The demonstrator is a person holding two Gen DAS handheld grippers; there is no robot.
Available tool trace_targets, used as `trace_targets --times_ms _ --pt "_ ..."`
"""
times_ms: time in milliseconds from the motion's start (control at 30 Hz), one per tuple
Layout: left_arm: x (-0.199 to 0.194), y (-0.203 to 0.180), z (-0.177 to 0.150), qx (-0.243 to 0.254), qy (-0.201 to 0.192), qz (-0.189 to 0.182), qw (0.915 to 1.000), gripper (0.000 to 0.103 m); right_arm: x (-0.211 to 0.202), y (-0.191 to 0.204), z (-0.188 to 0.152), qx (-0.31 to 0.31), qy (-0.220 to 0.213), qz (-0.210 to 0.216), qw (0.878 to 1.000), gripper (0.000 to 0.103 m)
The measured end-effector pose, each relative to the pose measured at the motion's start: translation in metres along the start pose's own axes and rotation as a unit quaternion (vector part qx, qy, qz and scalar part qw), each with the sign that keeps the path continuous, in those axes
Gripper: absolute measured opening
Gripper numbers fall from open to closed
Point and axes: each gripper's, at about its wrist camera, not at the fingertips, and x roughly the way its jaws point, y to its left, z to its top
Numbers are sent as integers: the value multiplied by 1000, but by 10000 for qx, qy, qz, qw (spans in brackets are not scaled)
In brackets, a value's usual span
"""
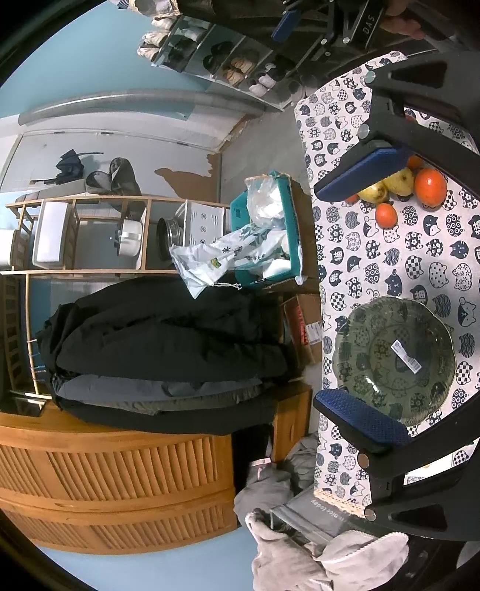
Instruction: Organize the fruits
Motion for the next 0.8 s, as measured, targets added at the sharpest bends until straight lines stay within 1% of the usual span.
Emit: trace_targets --times_ms 800 --pt "-4 -1 0 -8 8 -39 10000 102 0 0 1 -17 -1 -5 10000 94"
